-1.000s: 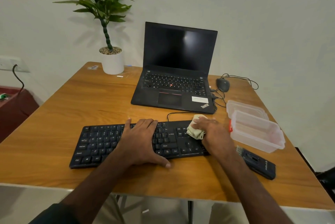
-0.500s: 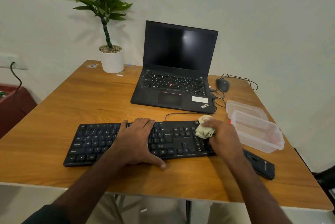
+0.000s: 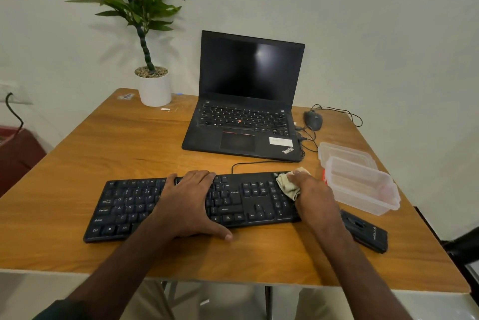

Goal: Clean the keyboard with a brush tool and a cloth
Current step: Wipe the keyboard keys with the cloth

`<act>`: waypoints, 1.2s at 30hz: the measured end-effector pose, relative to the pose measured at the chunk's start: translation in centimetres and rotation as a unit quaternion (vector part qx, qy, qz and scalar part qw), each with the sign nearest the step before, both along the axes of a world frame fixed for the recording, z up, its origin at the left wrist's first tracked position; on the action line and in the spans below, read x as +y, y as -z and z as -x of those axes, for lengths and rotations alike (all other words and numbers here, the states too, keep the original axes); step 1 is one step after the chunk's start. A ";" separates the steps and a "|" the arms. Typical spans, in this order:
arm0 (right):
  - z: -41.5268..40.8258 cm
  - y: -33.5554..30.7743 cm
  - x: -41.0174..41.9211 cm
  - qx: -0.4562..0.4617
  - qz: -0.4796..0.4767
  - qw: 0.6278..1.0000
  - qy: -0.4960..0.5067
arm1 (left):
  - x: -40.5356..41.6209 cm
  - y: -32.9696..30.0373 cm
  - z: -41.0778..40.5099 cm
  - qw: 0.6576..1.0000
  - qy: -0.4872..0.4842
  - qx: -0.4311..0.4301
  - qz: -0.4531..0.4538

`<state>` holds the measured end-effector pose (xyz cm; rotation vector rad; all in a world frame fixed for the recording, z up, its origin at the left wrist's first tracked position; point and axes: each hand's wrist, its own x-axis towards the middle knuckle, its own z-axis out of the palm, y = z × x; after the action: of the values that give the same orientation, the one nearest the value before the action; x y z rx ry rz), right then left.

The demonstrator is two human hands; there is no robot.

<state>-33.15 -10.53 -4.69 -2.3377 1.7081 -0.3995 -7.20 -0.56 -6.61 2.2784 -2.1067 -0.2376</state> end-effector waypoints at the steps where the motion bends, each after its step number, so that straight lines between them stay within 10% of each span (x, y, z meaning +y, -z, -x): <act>1: 0.0 -0.3 -0.3 -0.002 0.006 1.000 0.019 | 0.0 0.0 0.0 1.000 0.000 0.002 0.000; 36: -7.2 0.6 4.4 -0.075 0.056 0.992 -0.082 | -0.2 -0.2 1.2 1.000 -0.001 0.026 0.008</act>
<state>-25.93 -6.18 -5.31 -2.4344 1.4490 -0.6362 -8.38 -0.80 -6.41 2.2395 -2.0727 -0.2757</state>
